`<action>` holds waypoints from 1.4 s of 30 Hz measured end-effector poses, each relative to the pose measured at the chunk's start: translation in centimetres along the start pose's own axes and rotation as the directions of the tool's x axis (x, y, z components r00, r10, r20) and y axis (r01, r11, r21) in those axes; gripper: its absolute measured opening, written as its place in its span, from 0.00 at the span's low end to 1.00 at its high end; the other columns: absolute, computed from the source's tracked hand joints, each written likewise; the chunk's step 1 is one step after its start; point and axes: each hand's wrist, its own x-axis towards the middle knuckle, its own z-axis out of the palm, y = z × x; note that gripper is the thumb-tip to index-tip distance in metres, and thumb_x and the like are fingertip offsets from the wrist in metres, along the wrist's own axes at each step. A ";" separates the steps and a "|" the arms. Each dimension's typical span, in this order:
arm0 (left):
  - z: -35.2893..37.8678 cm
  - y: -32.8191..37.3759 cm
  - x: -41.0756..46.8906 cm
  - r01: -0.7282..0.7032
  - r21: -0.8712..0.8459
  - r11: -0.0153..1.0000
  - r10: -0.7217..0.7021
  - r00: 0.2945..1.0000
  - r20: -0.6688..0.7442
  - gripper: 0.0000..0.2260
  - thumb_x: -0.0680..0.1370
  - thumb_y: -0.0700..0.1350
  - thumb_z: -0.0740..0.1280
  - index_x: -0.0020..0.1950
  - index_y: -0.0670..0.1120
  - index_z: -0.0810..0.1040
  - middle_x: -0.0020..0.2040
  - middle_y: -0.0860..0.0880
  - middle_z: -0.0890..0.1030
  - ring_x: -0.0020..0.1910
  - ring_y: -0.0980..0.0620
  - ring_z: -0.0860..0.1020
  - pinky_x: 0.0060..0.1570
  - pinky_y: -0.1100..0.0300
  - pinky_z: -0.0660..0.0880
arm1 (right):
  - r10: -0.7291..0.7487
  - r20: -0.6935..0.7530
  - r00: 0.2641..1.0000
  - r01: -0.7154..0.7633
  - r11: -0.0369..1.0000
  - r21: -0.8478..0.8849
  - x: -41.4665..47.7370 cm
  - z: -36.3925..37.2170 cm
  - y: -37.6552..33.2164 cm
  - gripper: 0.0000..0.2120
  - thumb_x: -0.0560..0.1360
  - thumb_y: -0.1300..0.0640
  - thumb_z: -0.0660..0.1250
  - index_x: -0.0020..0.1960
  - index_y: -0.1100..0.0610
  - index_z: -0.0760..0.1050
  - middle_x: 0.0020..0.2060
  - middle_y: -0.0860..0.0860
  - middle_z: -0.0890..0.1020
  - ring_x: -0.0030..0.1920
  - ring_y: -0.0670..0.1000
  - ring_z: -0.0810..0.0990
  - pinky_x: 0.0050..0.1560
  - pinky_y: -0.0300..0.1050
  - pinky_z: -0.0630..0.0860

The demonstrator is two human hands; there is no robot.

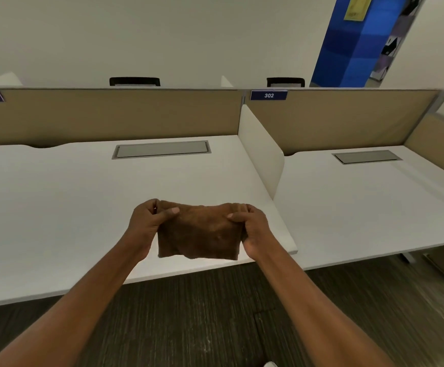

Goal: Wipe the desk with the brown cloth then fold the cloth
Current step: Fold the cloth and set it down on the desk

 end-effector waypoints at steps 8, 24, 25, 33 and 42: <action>0.5 1.1 1.5 -0.057 0.074 0.996 0.068 0.986 -0.154 0.18 0.68 0.39 0.76 0.54 0.45 0.74 0.51 0.47 0.79 0.50 0.47 0.78 0.45 0.62 0.74 | -0.276 -0.028 0.961 0.252 0.910 -0.328 1.5 0.6 -1.1 0.07 0.76 0.55 0.70 0.46 0.54 0.71 0.44 0.50 0.78 0.45 0.48 0.78 0.38 0.36 0.73; 3.3 1.5 9.6 -0.157 0.061 0.986 0.166 0.966 -0.198 0.25 0.74 0.37 0.70 0.68 0.50 0.68 0.50 0.52 0.77 0.53 0.53 0.76 0.57 0.58 0.73 | -0.617 0.013 0.787 0.462 0.576 -0.675 11.3 0.5 -2.8 0.11 0.80 0.48 0.60 0.48 0.56 0.69 0.49 0.53 0.72 0.53 0.55 0.73 0.54 0.48 0.74; 3.7 1.5 10.5 -0.161 0.060 0.985 0.170 0.965 -0.198 0.24 0.75 0.38 0.69 0.68 0.50 0.67 0.50 0.51 0.77 0.54 0.52 0.76 0.57 0.58 0.73 | -0.617 0.019 0.786 0.486 0.599 -0.637 12.3 0.5 -3.1 0.11 0.80 0.48 0.60 0.49 0.56 0.69 0.49 0.53 0.73 0.51 0.54 0.74 0.53 0.45 0.74; 5.6 1.7 17.0 -0.224 0.103 0.969 0.238 0.960 -0.148 0.38 0.66 0.39 0.78 0.69 0.58 0.64 0.47 0.45 0.82 0.52 0.50 0.80 0.50 0.62 0.77 | -0.502 -0.031 0.864 0.423 0.759 -0.496 20.6 -0.3 -6.4 0.18 0.79 0.45 0.63 0.35 0.54 0.68 0.29 0.48 0.72 0.32 0.46 0.71 0.35 0.37 0.70; 7.3 0.1 22.6 -0.175 0.195 0.965 0.220 0.945 -0.243 0.42 0.63 0.36 0.80 0.67 0.61 0.63 0.39 0.49 0.82 0.45 0.54 0.81 0.46 0.58 0.79 | -0.404 0.036 0.914 0.363 0.777 -0.514 27.2 -0.6 -8.2 0.21 0.76 0.40 0.65 0.35 0.56 0.70 0.30 0.48 0.73 0.31 0.44 0.72 0.34 0.35 0.69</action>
